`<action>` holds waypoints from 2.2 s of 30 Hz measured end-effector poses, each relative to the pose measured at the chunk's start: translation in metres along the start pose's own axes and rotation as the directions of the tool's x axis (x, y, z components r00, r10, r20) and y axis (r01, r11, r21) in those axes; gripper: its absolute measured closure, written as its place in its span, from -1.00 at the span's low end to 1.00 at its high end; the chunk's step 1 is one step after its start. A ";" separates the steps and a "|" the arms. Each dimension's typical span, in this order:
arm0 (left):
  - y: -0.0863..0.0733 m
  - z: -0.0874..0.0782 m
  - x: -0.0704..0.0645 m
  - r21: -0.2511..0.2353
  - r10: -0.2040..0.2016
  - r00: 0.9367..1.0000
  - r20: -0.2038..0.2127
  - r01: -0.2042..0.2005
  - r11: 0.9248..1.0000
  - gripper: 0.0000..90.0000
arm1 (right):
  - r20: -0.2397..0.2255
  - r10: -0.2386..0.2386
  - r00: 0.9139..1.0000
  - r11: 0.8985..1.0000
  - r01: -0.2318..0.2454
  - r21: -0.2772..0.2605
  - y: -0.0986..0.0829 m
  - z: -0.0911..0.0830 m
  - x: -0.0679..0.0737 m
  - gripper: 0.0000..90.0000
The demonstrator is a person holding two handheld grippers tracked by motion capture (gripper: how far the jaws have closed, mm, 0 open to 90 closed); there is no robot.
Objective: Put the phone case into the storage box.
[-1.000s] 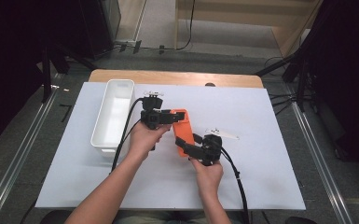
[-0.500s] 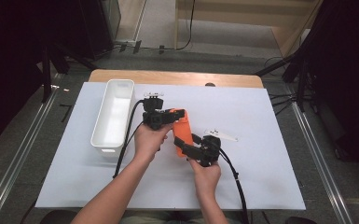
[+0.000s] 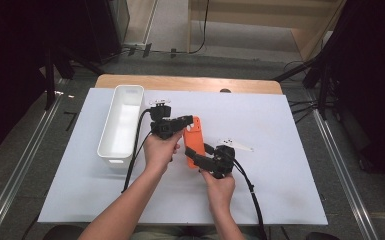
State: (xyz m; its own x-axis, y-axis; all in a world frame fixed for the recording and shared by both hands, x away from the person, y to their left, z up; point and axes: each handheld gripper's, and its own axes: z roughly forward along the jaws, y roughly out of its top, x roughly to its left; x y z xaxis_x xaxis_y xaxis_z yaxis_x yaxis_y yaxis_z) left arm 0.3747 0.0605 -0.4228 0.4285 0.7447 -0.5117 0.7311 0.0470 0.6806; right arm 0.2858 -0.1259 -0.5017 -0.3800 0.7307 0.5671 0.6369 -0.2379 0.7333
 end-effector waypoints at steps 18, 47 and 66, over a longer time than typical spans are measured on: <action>0.002 -0.003 -0.007 -0.021 0.005 1.000 0.011 -0.004 1.000 0.67 | -0.003 -0.033 0.999 0.999 0.033 -0.009 0.002 0.002 -0.001 -0.68; 0.014 -0.015 -0.018 -0.032 0.065 0.997 0.052 -0.064 0.997 0.67 | -0.080 -0.066 0.995 0.993 0.073 0.095 0.018 -0.003 -0.001 -0.97; 0.032 -0.015 -0.016 0.087 0.184 0.974 0.132 -0.196 0.977 0.67 | -0.173 -0.153 0.973 0.929 0.201 0.311 0.053 -0.013 0.002 -0.97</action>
State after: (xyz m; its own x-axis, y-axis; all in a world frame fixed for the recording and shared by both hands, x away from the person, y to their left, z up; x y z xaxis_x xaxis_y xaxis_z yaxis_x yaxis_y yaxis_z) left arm 0.3832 0.0600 -0.3841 0.6222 0.6458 -0.4425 0.6761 -0.1585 0.7195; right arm 0.3099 -0.1457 -0.4567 -0.5829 0.6367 0.5048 0.7239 0.1248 0.6786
